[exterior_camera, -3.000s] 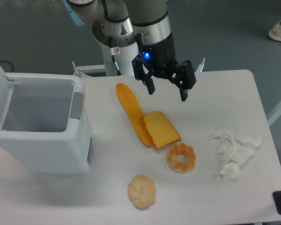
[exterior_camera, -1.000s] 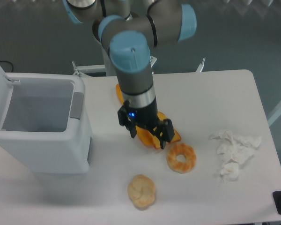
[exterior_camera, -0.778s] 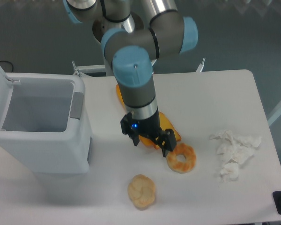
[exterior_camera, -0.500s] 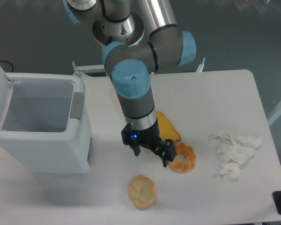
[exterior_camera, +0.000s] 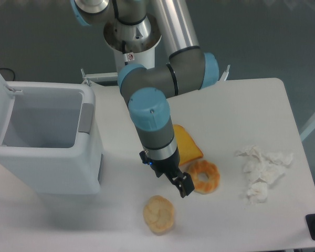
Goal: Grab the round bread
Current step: 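Move the gripper over the round pale bun and lower it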
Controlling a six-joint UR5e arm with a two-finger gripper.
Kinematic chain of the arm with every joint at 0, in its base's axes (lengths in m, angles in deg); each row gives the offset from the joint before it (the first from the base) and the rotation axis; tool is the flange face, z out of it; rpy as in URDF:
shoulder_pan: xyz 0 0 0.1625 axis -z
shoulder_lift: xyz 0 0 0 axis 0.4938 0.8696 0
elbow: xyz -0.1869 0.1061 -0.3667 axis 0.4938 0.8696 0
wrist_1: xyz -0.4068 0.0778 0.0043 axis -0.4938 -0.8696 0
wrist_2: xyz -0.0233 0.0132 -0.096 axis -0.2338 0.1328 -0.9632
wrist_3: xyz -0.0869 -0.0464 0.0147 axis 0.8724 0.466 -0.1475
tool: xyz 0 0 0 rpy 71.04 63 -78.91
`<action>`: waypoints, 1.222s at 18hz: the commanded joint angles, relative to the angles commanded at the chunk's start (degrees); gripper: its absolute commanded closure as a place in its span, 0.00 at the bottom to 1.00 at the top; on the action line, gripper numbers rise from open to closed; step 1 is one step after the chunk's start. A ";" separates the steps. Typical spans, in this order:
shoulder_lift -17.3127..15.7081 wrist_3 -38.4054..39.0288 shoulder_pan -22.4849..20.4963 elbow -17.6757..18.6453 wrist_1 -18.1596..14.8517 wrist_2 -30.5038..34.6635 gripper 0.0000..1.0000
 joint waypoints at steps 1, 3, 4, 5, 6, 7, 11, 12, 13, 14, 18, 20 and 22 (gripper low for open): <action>0.44 -1.50 0.00 -0.09 0.09 0.00 0.00; 1.23 -2.22 0.09 -0.09 0.09 0.00 0.00; 1.76 -2.13 0.09 -0.26 0.17 -0.09 0.00; 2.55 -2.13 0.26 -0.79 0.18 -0.17 0.00; 2.99 -2.13 0.35 -1.23 0.18 -0.18 0.00; 3.43 -2.22 0.44 -1.32 0.18 -0.18 0.00; 5.01 -2.22 0.96 -1.58 0.26 -0.18 0.00; 5.36 -2.22 1.14 -1.67 0.35 -0.18 0.00; 5.54 -2.22 1.23 -1.67 0.35 -0.18 0.00; 5.63 -2.13 1.23 -1.67 0.35 -0.18 0.00; 6.16 -2.04 1.32 -1.67 0.35 -0.09 0.00; 6.33 -2.04 1.32 -1.67 0.35 -0.09 0.00; 6.51 -2.13 1.75 -1.67 0.26 -0.09 0.00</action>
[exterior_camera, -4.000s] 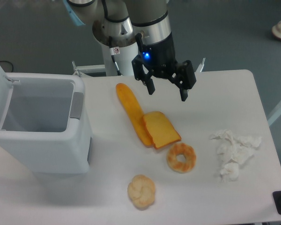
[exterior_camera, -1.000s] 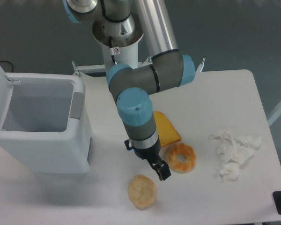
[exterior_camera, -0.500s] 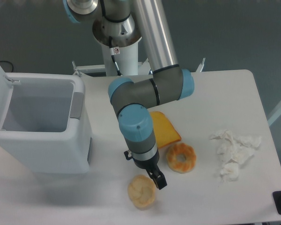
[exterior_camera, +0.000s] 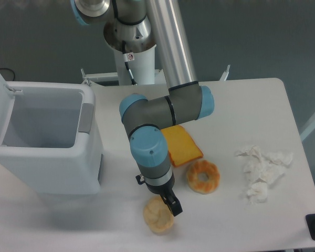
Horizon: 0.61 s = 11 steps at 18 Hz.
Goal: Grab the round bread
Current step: 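Close the gripper fingers around the round bun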
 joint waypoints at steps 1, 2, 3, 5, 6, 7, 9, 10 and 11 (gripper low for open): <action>0.17 0.00 0.09 0.00 -0.09 0.00 0.00; 0.35 0.00 0.18 0.00 0.00 0.00 0.00; 0.35 0.00 0.18 0.00 0.00 0.00 0.00; 0.53 0.00 0.18 0.00 0.00 0.00 0.00; 0.62 0.09 0.27 0.00 0.00 0.00 0.00; 0.70 0.09 0.35 -0.09 0.00 0.00 0.00; 0.79 0.17 0.36 -0.09 0.00 0.00 0.00; 0.79 0.17 0.36 -0.09 0.00 0.00 0.00; 0.97 0.26 0.36 -0.09 0.00 0.00 0.00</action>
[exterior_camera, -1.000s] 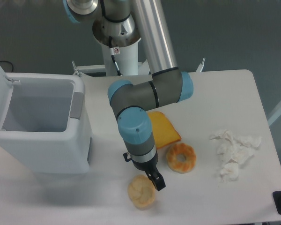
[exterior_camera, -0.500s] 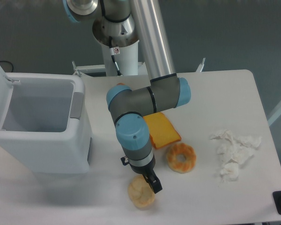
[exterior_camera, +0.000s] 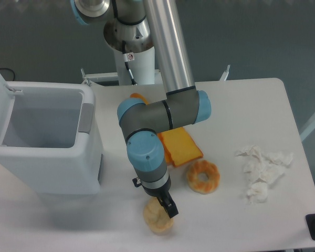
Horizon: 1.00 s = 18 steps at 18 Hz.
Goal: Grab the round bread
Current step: 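Close the gripper fingers around the round bun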
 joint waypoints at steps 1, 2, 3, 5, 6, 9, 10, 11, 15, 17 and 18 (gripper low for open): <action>0.18 0.09 0.09 0.09 0.00 0.09 0.00; 0.44 0.18 0.52 0.00 0.00 0.17 0.00; 0.53 0.26 0.61 0.00 0.00 0.18 0.00; 0.53 0.26 0.62 0.00 0.00 0.18 0.00; 0.53 0.26 0.62 0.00 0.00 0.18 0.00; 0.62 0.26 0.62 0.00 0.00 0.26 0.00; 0.62 0.26 0.62 0.00 0.00 0.26 0.00; 0.70 0.26 0.62 0.00 0.00 0.26 0.00; 1.06 0.61 0.62 -0.26 0.00 0.26 0.04; 1.14 1.05 0.62 -0.35 0.09 0.35 0.07; 1.14 1.06 0.62 -0.35 0.09 0.26 0.11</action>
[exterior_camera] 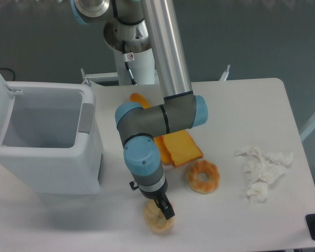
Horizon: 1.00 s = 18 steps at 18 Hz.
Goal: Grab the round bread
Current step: 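Close the gripper fingers around the round bun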
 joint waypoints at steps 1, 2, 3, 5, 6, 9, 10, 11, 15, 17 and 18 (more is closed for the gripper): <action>0.00 0.00 0.00 -0.09 0.00 0.09 0.17; 0.00 0.00 0.00 -0.09 -0.09 0.09 0.22; -0.09 0.00 0.00 -0.09 -0.09 0.09 0.28; -0.17 0.09 0.00 -0.09 -0.09 0.17 0.42; -0.18 0.09 0.00 -0.17 -0.09 0.17 0.50; -0.18 1.40 0.00 -0.26 -0.18 0.17 0.61; -0.18 1.41 0.00 -0.26 -0.18 0.17 0.67; -0.18 1.49 0.00 -0.26 -0.18 0.17 0.71; -0.26 1.67 0.09 -0.26 -0.18 0.17 0.89; -0.44 1.76 0.09 -0.35 -0.18 0.17 0.91; -0.53 1.84 0.09 -0.70 -0.18 0.17 0.92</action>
